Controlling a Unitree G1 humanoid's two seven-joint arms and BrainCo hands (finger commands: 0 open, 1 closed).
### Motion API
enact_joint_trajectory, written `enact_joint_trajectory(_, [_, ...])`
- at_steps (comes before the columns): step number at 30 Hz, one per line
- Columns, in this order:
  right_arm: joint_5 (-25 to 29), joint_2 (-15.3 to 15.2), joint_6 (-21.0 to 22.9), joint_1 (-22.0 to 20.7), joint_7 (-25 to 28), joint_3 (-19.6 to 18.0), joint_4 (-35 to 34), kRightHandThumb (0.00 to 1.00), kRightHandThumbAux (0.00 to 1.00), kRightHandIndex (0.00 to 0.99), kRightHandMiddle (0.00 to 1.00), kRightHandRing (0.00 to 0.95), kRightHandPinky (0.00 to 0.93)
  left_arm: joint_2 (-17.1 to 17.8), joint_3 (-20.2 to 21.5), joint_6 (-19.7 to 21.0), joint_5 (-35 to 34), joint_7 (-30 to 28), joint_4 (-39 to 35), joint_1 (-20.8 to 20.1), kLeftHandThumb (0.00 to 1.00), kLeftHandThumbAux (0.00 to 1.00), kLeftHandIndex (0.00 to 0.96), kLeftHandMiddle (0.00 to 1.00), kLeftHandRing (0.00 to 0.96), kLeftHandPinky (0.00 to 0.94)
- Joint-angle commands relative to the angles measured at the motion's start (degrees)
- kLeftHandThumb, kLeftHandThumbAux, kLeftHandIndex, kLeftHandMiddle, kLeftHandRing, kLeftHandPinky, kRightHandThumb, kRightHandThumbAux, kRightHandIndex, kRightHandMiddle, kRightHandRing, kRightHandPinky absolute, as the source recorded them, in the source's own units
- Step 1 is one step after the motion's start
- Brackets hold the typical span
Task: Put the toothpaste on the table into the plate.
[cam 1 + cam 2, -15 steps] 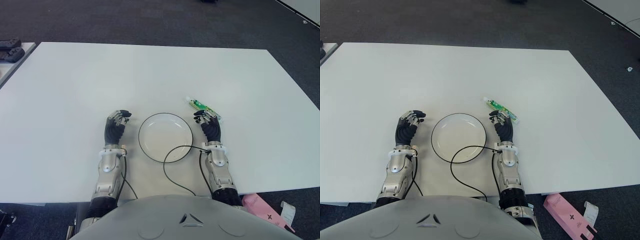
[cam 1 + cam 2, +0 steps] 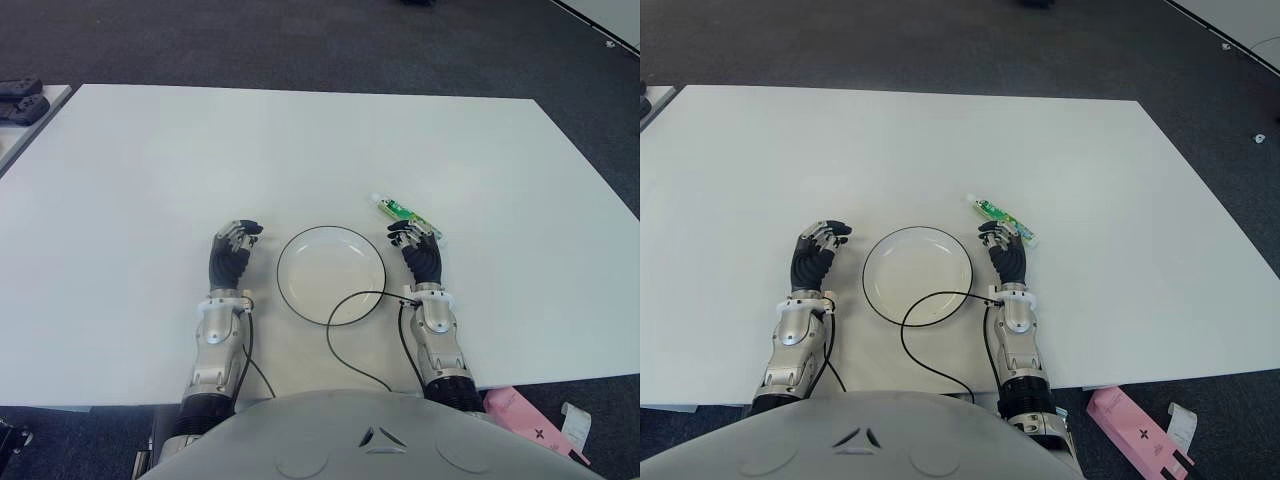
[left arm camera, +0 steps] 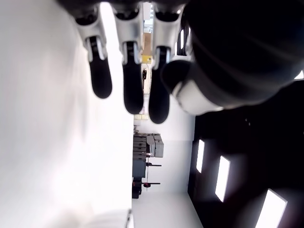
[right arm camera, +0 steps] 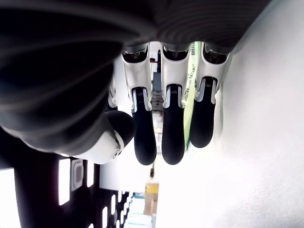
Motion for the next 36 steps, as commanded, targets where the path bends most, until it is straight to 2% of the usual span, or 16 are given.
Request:
enact_joint_trajectory(1, [-0.4, 0.2, -0.7, 1.5, -0.9, 0.1, 0.5, 0.714, 0.734, 0.419, 0.453, 0.448, 0.437, -0.6, 0.2, 2.7, 0.0, 0.6, 2.4, 1.8, 0.71, 0.724, 0.422, 0.446, 0.379, 0.344])
enact_joint_trajectory(2, [-0.7, 0.3, -1.2, 1.5, -1.2, 0.1, 0.1, 0.714, 0.735, 0.419, 0.452, 0.446, 0.436, -0.7, 0.2, 2.8, 0.0, 0.6, 2.4, 1.8, 0.71, 0.724, 0.422, 0.447, 0.381, 0.344])
enact_joint_trajectory(4, [-2.4, 0.3, -0.6, 2.5, -2.0, 1.0, -5.3, 0.713, 0.735, 0.418, 0.449, 0.442, 0.435, -0.8, 0.2, 2.9, 0.0, 0.8, 2.3, 1.8, 0.71, 0.724, 0.422, 0.447, 0.383, 0.344])
enact_joint_trajectory(8, [-5.0, -1.1, 0.0, 4.8, -1.8, 1.7, -12.2, 0.708, 0.735, 0.415, 0.443, 0.437, 0.423, -0.9, 0.2, 3.0, -0.1, 0.8, 2.1, 1.8, 0.709, 0.724, 0.422, 0.447, 0.384, 0.345])
enact_joint_trajectory(13, [-8.5, -3.4, -5.9, 4.9, -3.1, 2.2, -10.2, 0.7, 0.733, 0.409, 0.407, 0.388, 0.351, -0.7, 0.0, 2.8, -0.1, 0.4, 2.1, 2.0, 0.708, 0.724, 0.422, 0.441, 0.372, 0.336])
enact_joint_trajectory(16, [-12.3, -5.9, -8.0, 4.8, -4.7, 2.1, -11.0, 0.695, 0.729, 0.405, 0.314, 0.305, 0.281, -0.6, 0.0, 2.7, -0.1, 0.3, 2.4, 1.9, 0.709, 0.724, 0.422, 0.436, 0.363, 0.336])
enact_joint_trajectory(18, [-14.2, -6.8, -8.3, 4.6, -5.8, 2.0, -11.3, 0.613, 0.696, 0.292, 0.234, 0.229, 0.21, -0.6, 0.0, 2.8, -0.1, 0.3, 2.4, 1.9, 0.709, 0.724, 0.422, 0.43, 0.356, 0.335])
enact_joint_trajectory(20, [-17.6, -7.8, -8.6, 4.3, -8.1, 2.0, -11.6, 0.58, 0.658, 0.222, 0.171, 0.173, 0.16, -0.4, -0.1, 2.4, 0.1, 0.3, 2.6, 1.8, 0.708, 0.724, 0.421, 0.427, 0.353, 0.335])
enact_joint_trajectory(25, [-22.0, -10.3, -7.1, 3.1, -10.8, 1.6, -13.9, 0.559, 0.535, 0.088, 0.055, 0.079, 0.089, -0.6, -0.1, 2.3, 0.6, 0.8, 2.8, 1.7, 0.71, 0.724, 0.422, 0.432, 0.362, 0.342])
enact_joint_trajectory(28, [-22.9, -11.1, -6.7, 2.0, -11.6, 1.4, -14.6, 0.558, 0.495, 0.057, 0.032, 0.056, 0.075, -0.6, -0.1, 2.3, 0.7, 0.8, 2.8, 1.6, 0.711, 0.724, 0.422, 0.434, 0.364, 0.343])
enact_joint_trajectory(31, [-24.0, -11.8, -6.5, 1.2, -12.5, 1.3, -15.2, 0.557, 0.411, 0.014, 0.008, 0.016, 0.053, -0.6, -0.1, 2.3, 0.7, 0.8, 2.8, 1.5, 0.709, 0.724, 0.422, 0.435, 0.365, 0.344])
enact_joint_trajectory(36, [-29.2, -14.1, -6.2, -0.7, -15.3, 1.3, -16.1, 0.515, 0.312, 0.002, 0.001, 0.002, 0.01, -0.5, 0.1, 1.6, 0.2, 0.3, 3.4, 1.2, 0.709, 0.724, 0.422, 0.442, 0.375, 0.357])
